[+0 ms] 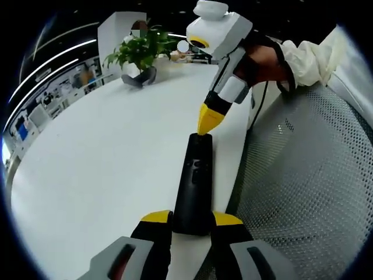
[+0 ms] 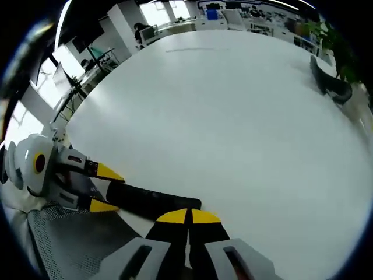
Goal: Press the specified remote control buttons in sequence, fully releasing each button before pressing the next.
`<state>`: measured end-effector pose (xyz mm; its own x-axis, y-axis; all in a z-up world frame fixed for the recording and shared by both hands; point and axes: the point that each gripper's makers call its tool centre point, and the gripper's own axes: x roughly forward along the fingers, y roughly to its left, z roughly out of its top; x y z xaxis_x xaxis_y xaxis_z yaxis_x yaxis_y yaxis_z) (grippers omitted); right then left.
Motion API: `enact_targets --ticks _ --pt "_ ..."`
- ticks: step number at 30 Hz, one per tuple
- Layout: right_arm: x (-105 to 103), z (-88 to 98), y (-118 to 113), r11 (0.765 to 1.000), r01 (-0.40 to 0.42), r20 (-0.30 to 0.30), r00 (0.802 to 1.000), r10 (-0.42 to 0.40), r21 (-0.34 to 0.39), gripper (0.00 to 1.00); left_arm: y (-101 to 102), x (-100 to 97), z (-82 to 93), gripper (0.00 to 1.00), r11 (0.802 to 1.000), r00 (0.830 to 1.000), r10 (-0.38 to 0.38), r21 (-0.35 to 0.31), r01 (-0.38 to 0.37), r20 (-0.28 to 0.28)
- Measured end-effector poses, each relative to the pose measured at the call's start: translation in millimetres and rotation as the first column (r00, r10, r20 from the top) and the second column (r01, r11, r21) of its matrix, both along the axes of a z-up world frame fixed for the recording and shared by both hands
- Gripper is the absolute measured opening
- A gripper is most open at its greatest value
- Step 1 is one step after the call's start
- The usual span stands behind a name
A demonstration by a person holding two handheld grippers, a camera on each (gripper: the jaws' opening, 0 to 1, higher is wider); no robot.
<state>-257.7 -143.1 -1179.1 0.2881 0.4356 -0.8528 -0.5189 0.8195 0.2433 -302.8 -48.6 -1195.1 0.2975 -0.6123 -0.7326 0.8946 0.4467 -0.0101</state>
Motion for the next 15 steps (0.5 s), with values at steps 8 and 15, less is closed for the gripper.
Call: enact_targets --ticks 8,15 --pt "-3.4 0.2 7.0 0.999 -0.042 0.003 0.999 0.042 0.006 0.0 0.1 -1.0 0.1 0.25 1.0 1.0 -0.001 0.0 0.001 0.002" --pt "-6.5 -2.6 9.9 0.998 -0.059 -0.017 0.998 0.059 0.014 0.0 0.3 -1.3 0.3 0.25 1.0 1.0 -0.002 -0.002 0.002 0.003"
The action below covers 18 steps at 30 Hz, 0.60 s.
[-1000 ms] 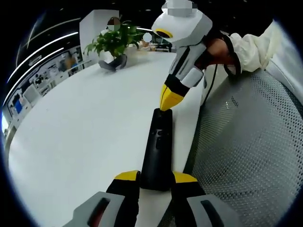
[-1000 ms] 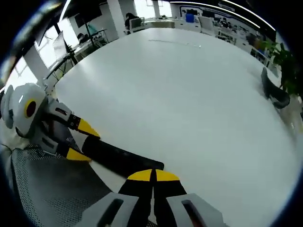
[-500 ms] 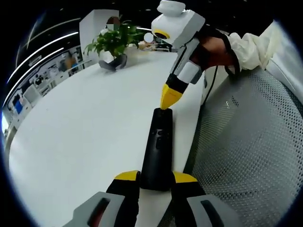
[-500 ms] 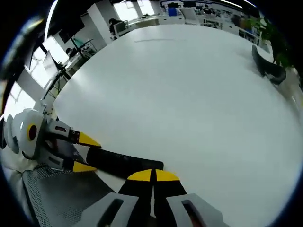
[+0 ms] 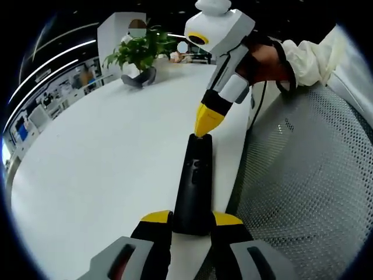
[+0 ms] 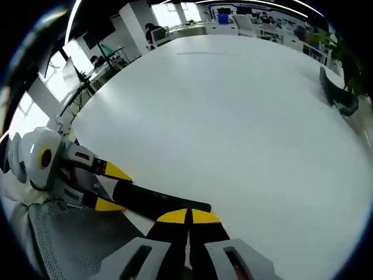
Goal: Press the specified remote control buttons in sequence, fully releasing each button before pressing the next.
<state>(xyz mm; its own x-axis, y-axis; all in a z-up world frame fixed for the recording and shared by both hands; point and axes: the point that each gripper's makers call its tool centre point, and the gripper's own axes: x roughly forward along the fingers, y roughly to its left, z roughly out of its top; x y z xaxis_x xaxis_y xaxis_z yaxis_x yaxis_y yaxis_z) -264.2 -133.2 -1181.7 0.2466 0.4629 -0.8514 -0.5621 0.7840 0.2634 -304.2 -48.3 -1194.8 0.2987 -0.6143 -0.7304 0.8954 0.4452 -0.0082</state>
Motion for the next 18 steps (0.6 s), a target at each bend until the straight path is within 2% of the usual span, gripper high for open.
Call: enact_targets --ticks 7,18 --pt "-2.7 -3.9 0.4 1.0 -0.018 -0.015 1.0 0.018 -0.014 0.0 -0.9 -0.2 0.2 0.25 1.0 1.0 -0.003 -0.004 0.003 0.002" --pt "-1.8 -4.2 -0.3 1.0 0.006 -0.023 1.0 -0.006 -0.005 0.0 -1.3 -0.3 0.4 0.25 1.0 1.0 -0.008 -0.003 0.008 0.004"
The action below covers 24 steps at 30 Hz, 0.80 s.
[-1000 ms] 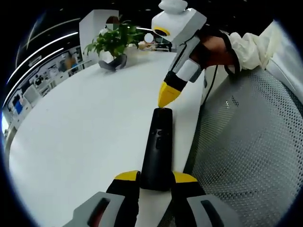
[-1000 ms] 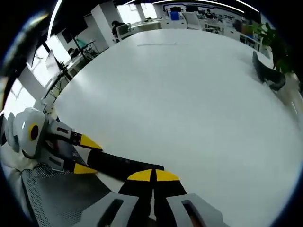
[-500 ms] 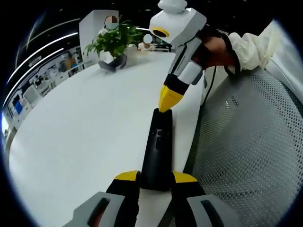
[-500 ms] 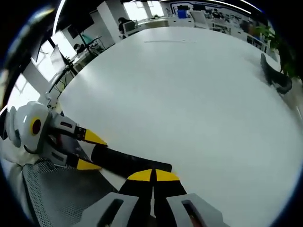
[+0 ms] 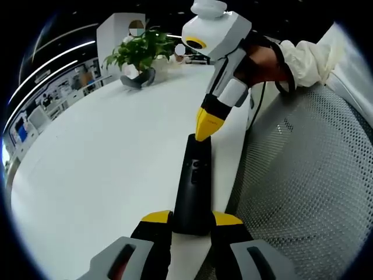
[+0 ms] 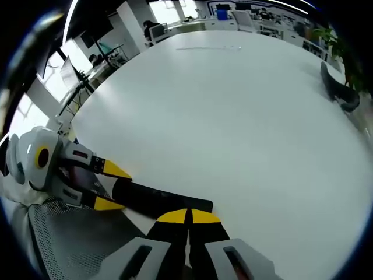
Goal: Press the specified remote control buttons in sequence, fully releasing each button before pressing the next.
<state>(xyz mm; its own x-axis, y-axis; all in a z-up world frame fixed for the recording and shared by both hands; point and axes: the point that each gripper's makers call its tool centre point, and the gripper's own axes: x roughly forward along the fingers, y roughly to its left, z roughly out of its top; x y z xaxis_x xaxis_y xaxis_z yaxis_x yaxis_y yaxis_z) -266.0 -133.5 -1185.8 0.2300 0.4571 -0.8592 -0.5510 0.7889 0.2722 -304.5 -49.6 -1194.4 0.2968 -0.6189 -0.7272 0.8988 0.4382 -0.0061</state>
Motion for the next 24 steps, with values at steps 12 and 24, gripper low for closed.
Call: enact_targets --ticks 12,24 --pt "0.2 -0.4 -0.2 1.0 -0.014 0.009 1.0 0.014 -0.011 0.0 -0.6 0.0 -0.1 0.25 1.0 1.0 -0.004 -0.001 0.004 0.001" --pt "1.5 3.3 0.5 1.0 -0.01 0.015 1.0 0.01 -0.007 0.0 -5.3 -2.6 -0.3 0.24 0.999 0.999 -0.041 -0.014 0.041 0.009"
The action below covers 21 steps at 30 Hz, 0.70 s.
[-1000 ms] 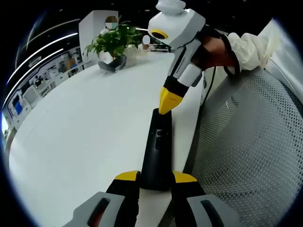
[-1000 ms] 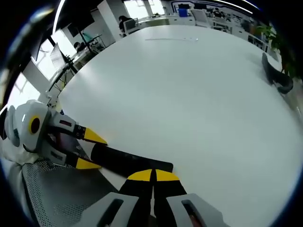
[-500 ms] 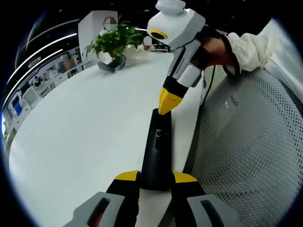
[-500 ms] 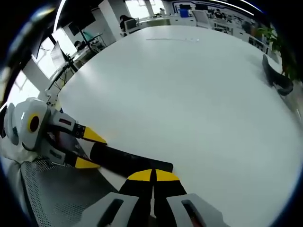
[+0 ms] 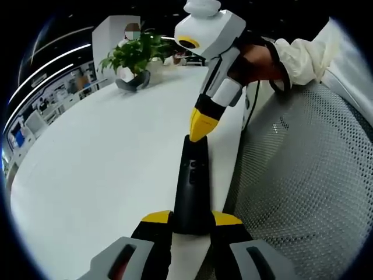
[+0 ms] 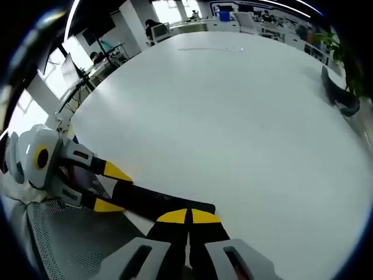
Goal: Press the specified remote control buttons in sequence, fully releasing each button before pressing the next.
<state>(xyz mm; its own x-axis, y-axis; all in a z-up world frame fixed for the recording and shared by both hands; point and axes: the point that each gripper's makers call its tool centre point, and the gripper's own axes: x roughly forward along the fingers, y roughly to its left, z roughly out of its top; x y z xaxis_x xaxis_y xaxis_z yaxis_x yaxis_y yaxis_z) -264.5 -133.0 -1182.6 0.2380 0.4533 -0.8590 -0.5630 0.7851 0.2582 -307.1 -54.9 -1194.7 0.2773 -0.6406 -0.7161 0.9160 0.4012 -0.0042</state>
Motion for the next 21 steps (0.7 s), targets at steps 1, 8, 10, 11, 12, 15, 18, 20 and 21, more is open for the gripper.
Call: enact_targets --ticks 1,8,10,11,12,15,18,20,21 --pt "0.4 0.5 0.4 1.0 0.002 0.001 1.0 -0.002 0.005 0.0 0.0 -0.1 0.0 0.24 1.0 1.0 0.0 0.0 0.0 0.0" --pt "-5.9 -2.0 3.8 1.0 0.003 -0.048 0.999 -0.001 0.027 0.0 -1.7 -2.1 0.2 0.24 1.0 1.0 -0.017 -0.002 0.017 0.002" --pt "-7.4 -3.0 4.3 1.0 -0.005 -0.051 0.999 0.006 0.022 0.0 -2.3 -2.9 0.2 0.24 1.0 1.0 -0.022 -0.003 0.022 0.001" --pt "-8.3 -3.4 4.4 1.0 -0.007 -0.055 0.998 0.008 0.02 0.0 -2.6 -3.3 0.3 0.24 1.0 1.0 -0.024 -0.003 0.024 0.003" --pt "-8.0 -3.0 4.1 1.0 -0.009 -0.05 0.999 0.01 0.017 0.0 -2.7 -3.2 0.3 0.24 1.0 1.0 -0.024 -0.003 0.024 0.003" --pt "-7.8 -3.3 4.0 1.0 -0.002 -0.054 0.999 0.003 0.021 0.0 -2.5 -3.0 0.3 0.24 1.0 1.0 -0.021 -0.004 0.021 0.0" --pt "-7.9 -3.2 3.7 1.0 0.011 -0.063 0.998 -0.009 0.029 0.0 -2.4 -3.1 0.4 0.24 1.0 1.0 -0.017 -0.005 0.017 -0.001" --pt "-7.6 -3.6 3.7 0.999 0.017 -0.067 0.998 -0.015 0.031 0.0 -2.3 -3.1 0.2 0.24 1.0 1.0 -0.016 -0.007 0.016 0.0" --pt "-7.1 -4.1 3.5 0.999 0.018 -0.068 0.998 -0.016 0.031 0.0 -2.3 -3.0 0.1 0.24 1.0 1.0 -0.015 -0.008 0.015 0.0"
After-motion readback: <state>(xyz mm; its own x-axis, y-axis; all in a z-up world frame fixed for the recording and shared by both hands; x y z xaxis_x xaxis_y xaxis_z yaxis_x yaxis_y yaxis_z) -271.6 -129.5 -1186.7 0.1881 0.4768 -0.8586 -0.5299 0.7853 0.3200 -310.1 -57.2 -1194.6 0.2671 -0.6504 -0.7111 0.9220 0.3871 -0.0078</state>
